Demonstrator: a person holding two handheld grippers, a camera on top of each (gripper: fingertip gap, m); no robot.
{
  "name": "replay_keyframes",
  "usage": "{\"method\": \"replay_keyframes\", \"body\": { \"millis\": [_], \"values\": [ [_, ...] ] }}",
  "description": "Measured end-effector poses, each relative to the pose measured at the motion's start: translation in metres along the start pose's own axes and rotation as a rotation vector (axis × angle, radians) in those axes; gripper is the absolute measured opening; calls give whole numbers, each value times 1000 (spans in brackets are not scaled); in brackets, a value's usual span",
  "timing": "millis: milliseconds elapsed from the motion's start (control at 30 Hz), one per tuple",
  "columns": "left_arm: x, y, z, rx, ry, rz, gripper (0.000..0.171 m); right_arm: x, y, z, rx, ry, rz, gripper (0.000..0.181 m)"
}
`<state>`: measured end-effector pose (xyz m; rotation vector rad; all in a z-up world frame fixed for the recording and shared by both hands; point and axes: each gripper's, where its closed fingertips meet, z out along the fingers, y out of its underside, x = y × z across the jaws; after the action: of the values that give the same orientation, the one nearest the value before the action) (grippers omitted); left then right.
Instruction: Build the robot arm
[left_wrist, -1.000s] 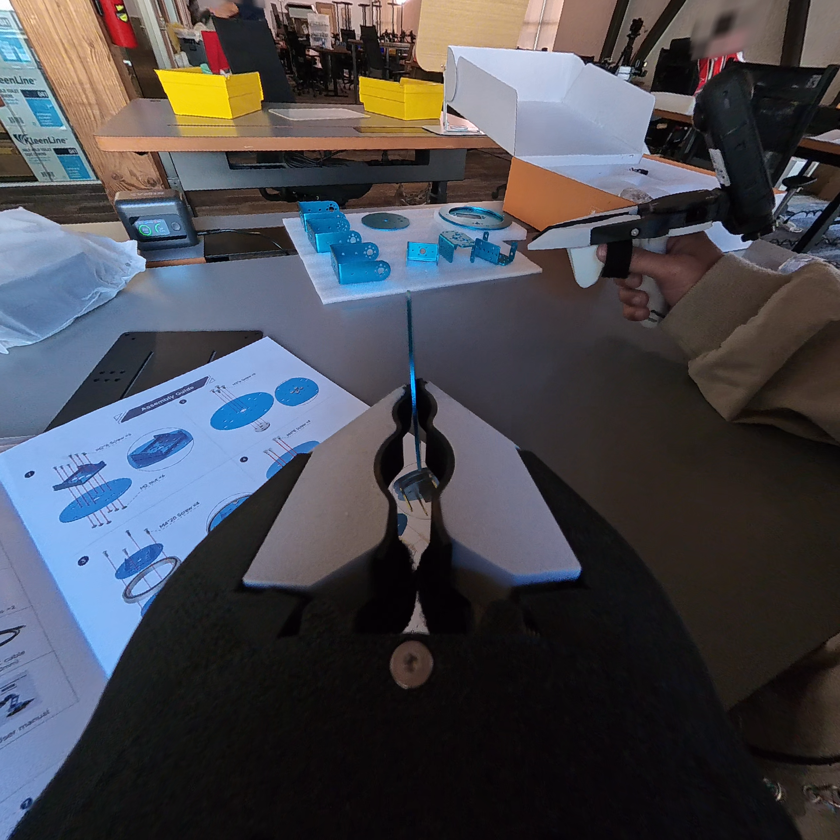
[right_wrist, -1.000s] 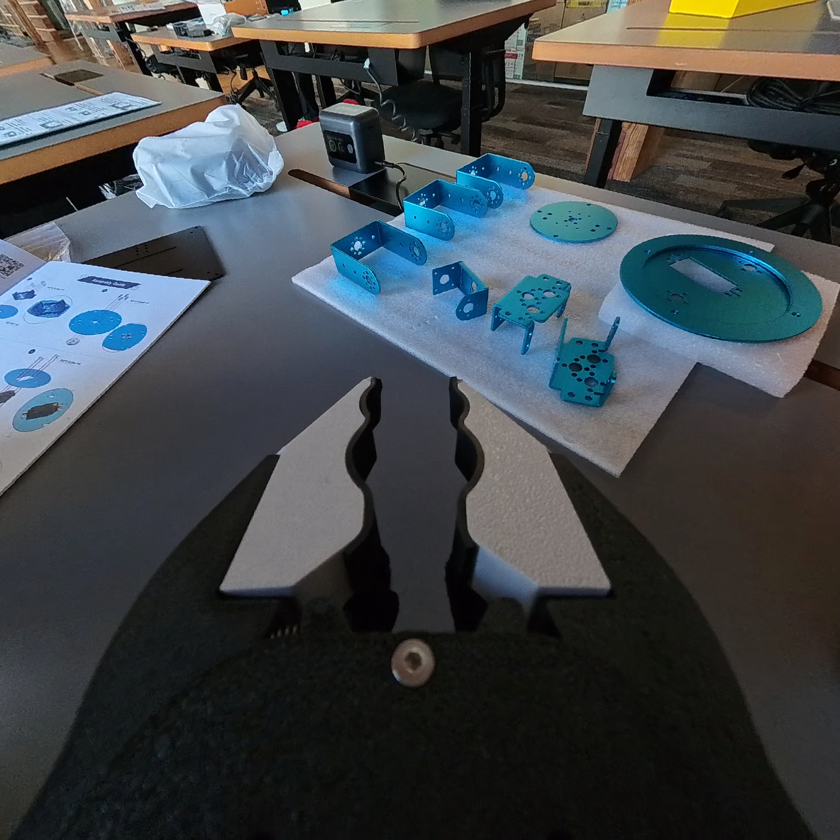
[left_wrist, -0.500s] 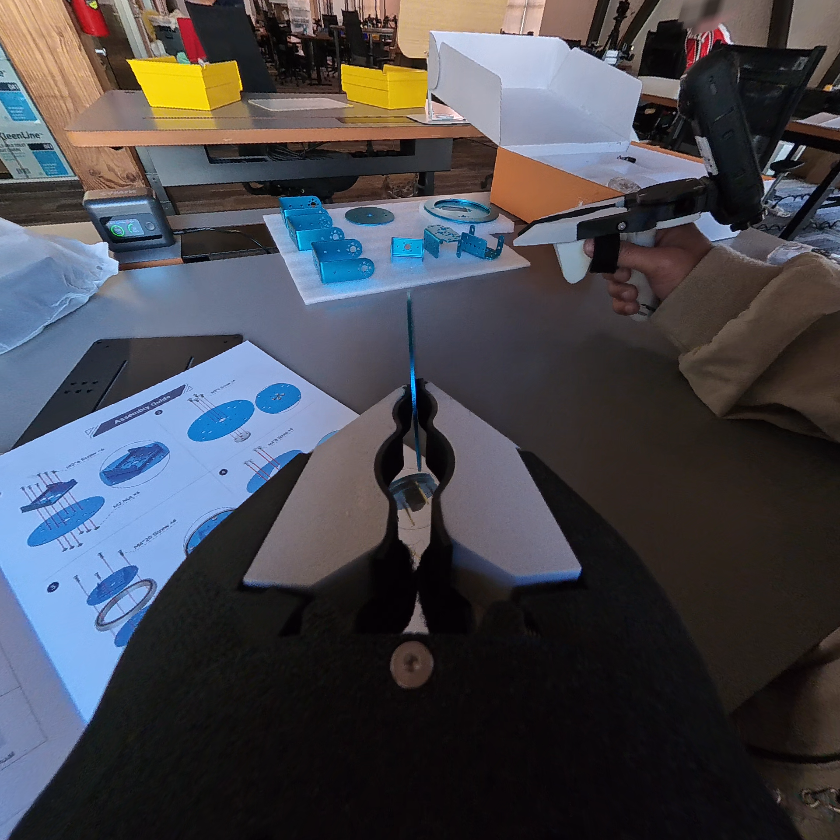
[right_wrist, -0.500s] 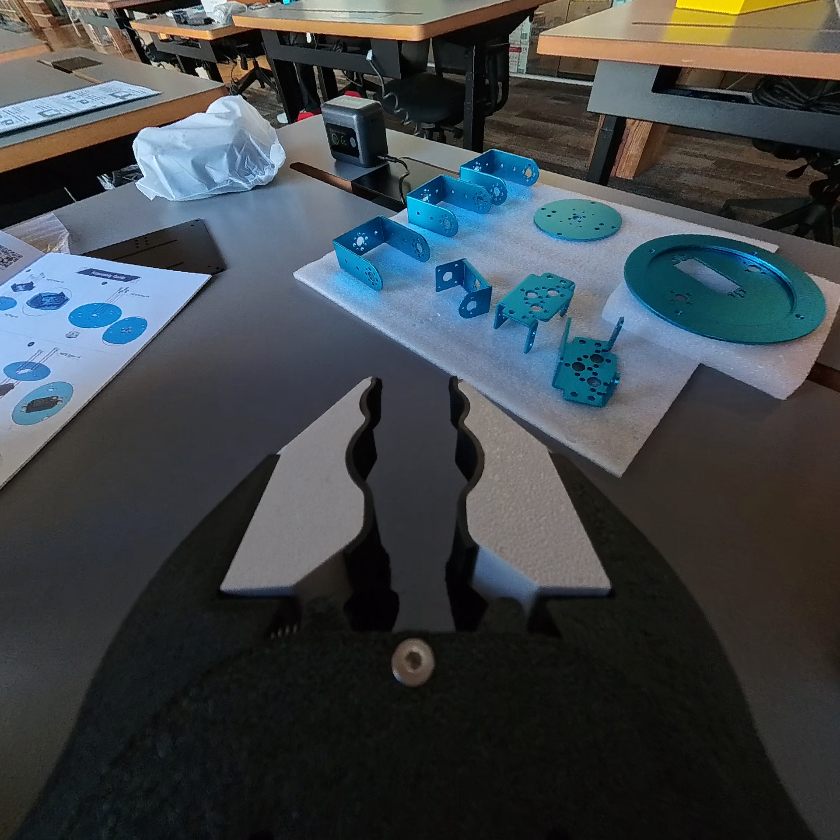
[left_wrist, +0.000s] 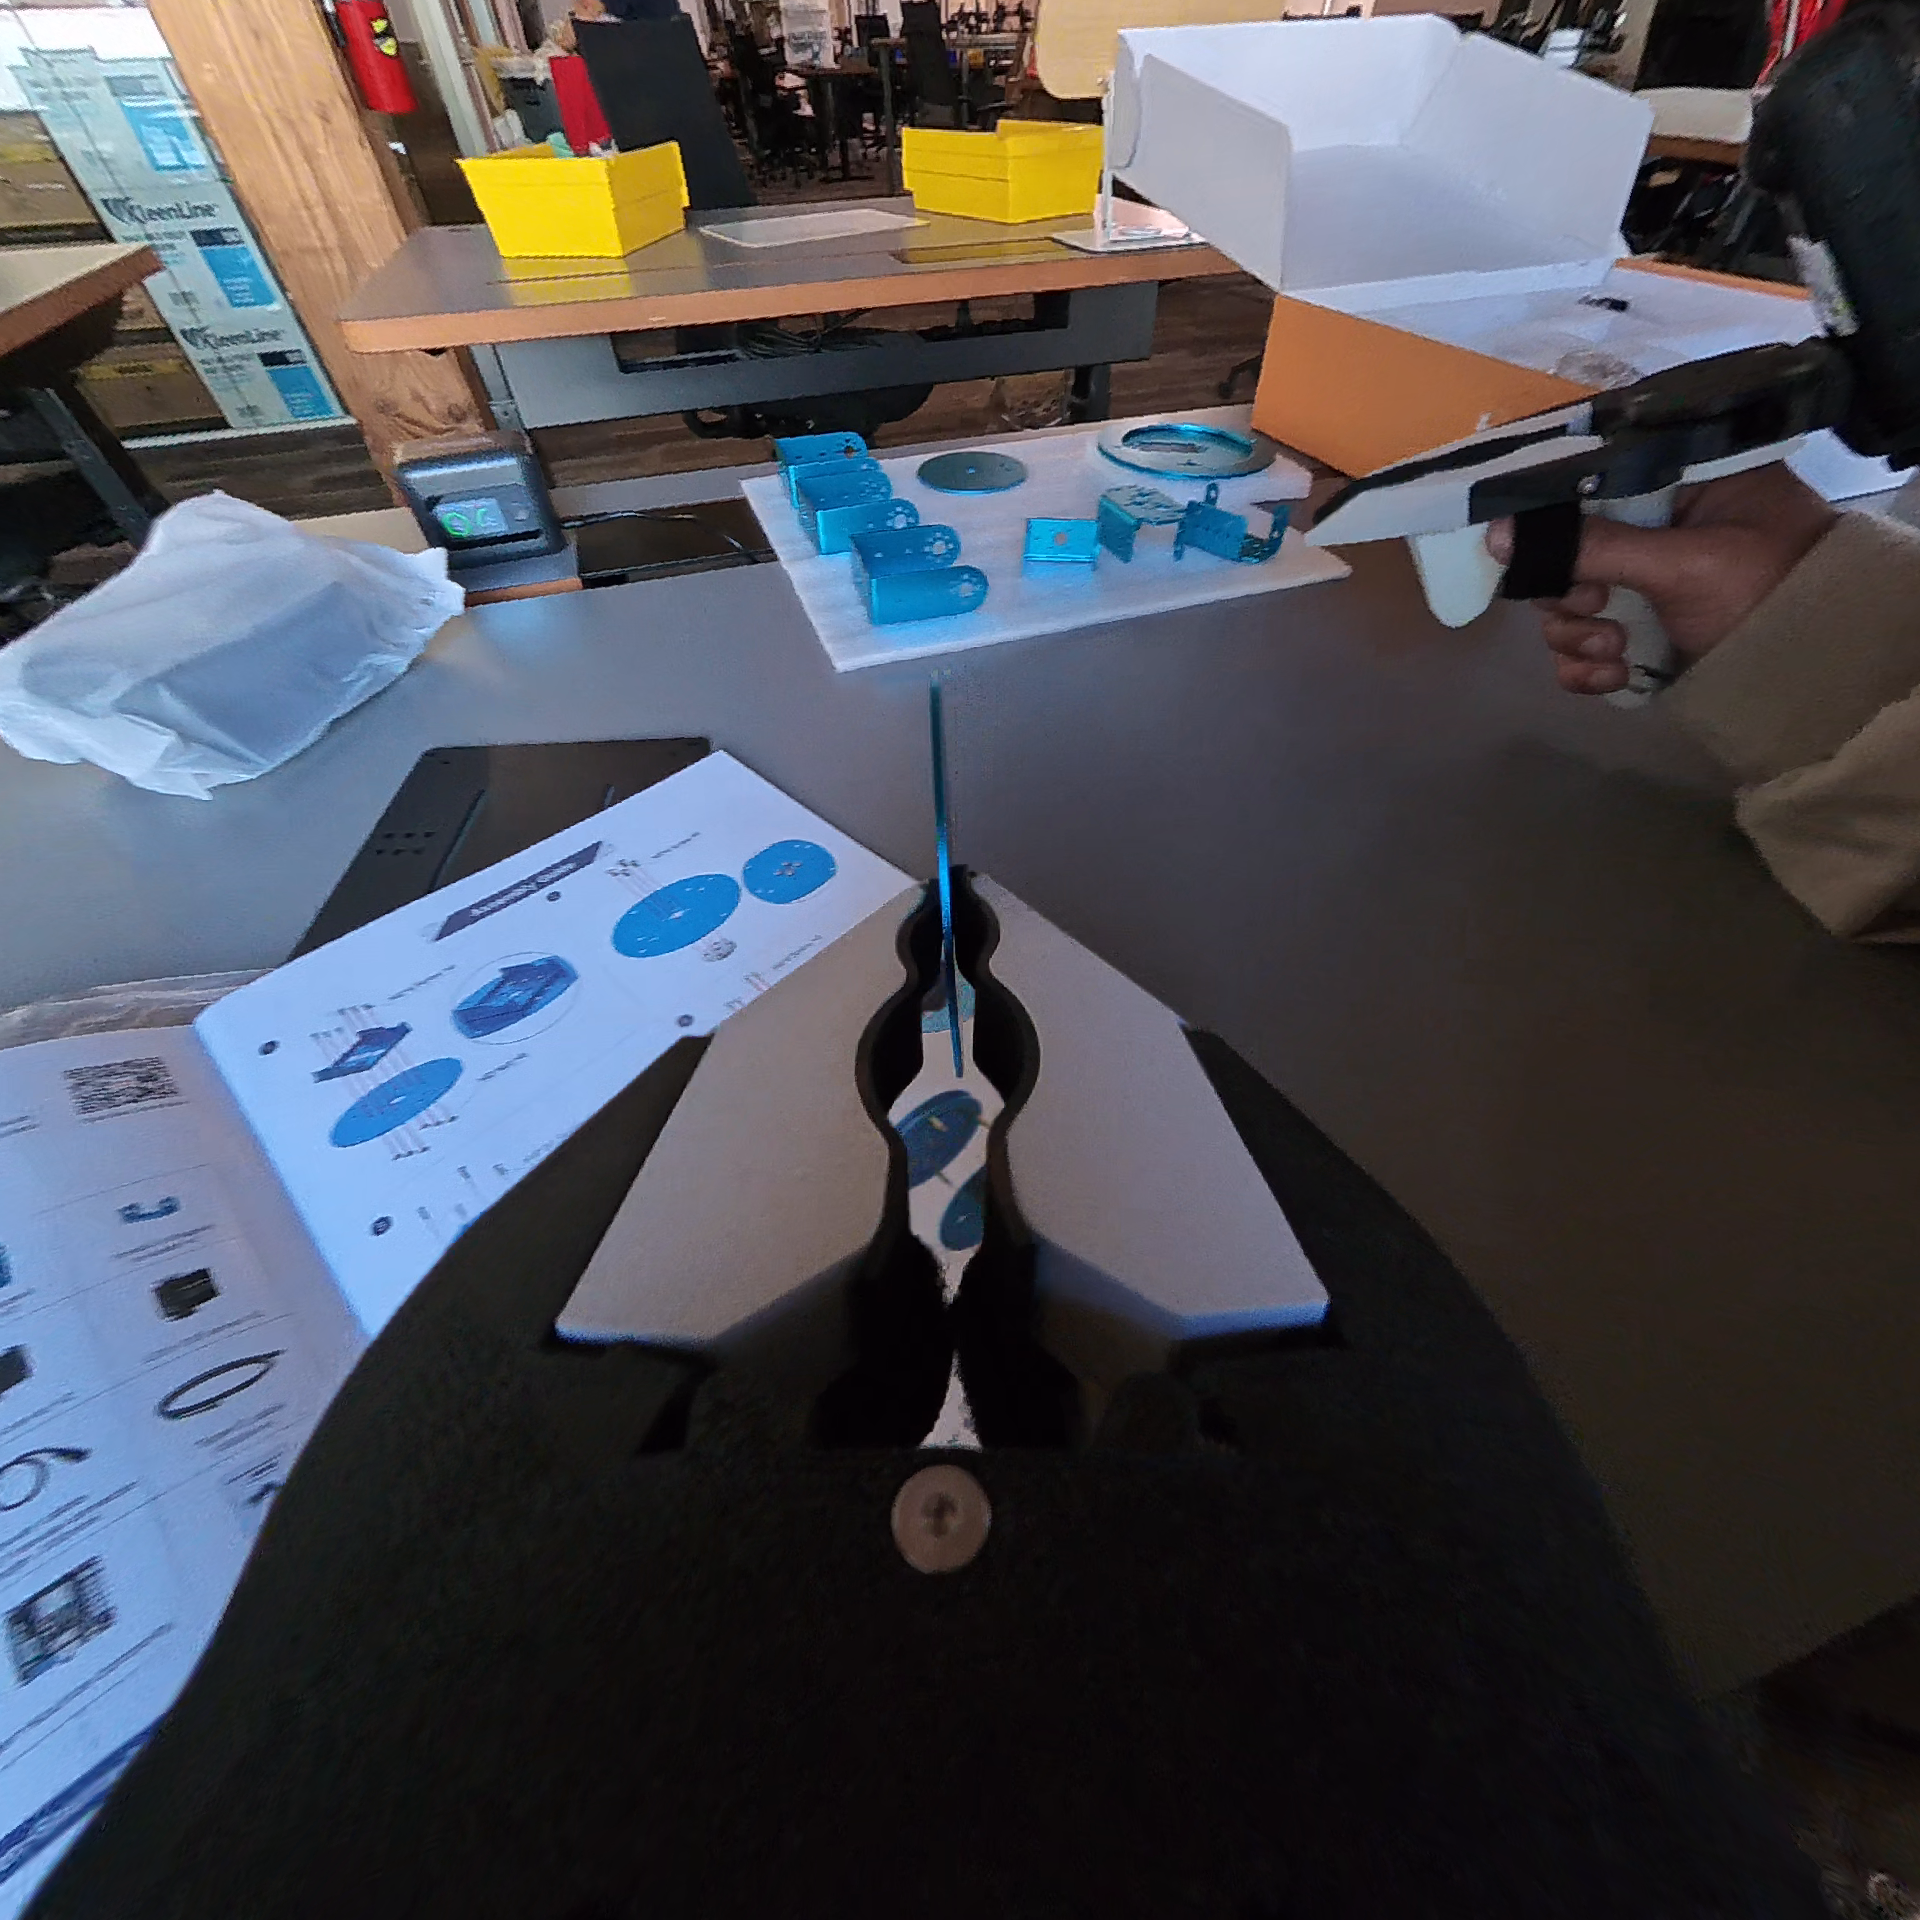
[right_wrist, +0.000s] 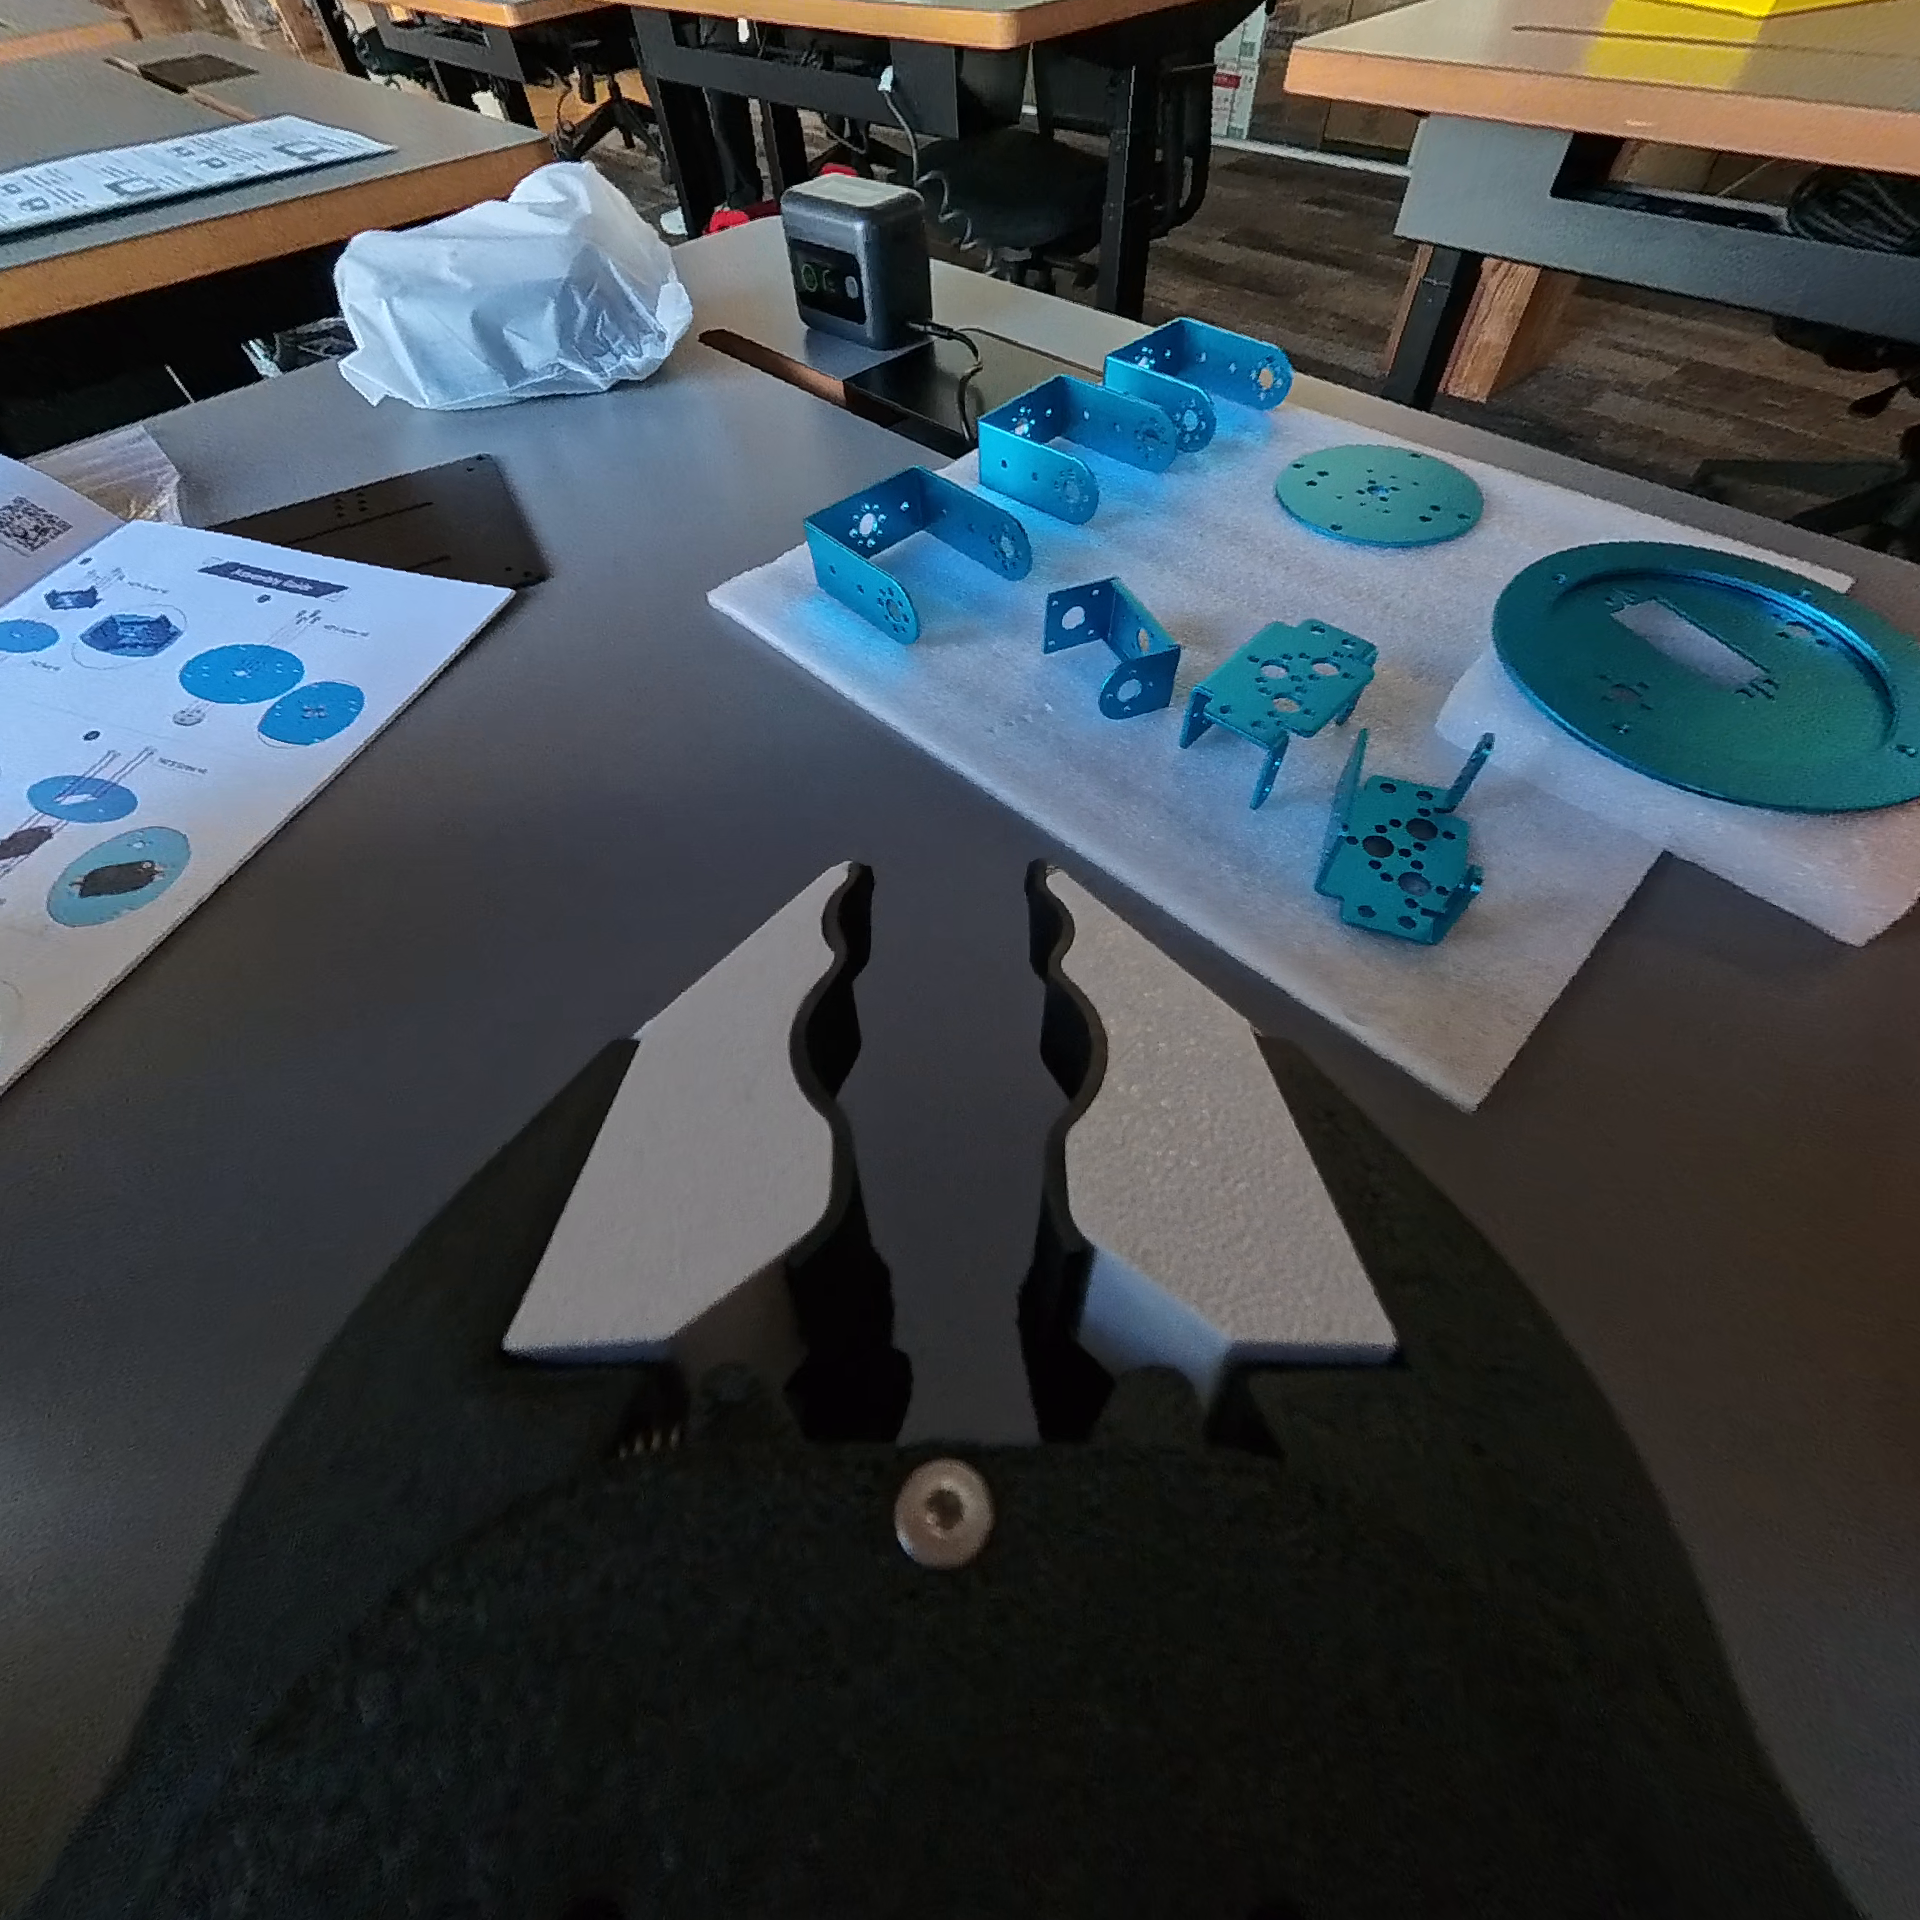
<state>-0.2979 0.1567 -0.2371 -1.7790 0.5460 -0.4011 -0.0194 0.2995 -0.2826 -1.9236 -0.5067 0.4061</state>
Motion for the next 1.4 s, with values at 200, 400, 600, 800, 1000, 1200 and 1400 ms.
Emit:
{"method": "replay_keyframes", "body": {
  "millis": [200,400,600,800,1000,1200,1400],
  "values": [
    [9,-3,5,7,127,-81,0,-82,-10,-5,2,-384,-17,33],
    [55,-27,-3,120,536,-399,0,-244,-17,-52,-22,-1143,140,30],
    [70,-25,-11,131,639,-460,0,-274,-20,-62,-12,-1270,172,10],
    [80,-21,-16,100,694,-461,1,-277,-19,-70,-19,-1314,164,0],
    [81,-15,-16,85,670,-434,1,-278,-14,-69,-33,-1299,129,0],
    [82,-10,-18,61,657,-397,2,-279,-10,-70,-47,-1295,105,0],
    [71,-11,-20,74,622,-411,2,-272,-10,-67,-44,-1275,110,0]
  ]
}}
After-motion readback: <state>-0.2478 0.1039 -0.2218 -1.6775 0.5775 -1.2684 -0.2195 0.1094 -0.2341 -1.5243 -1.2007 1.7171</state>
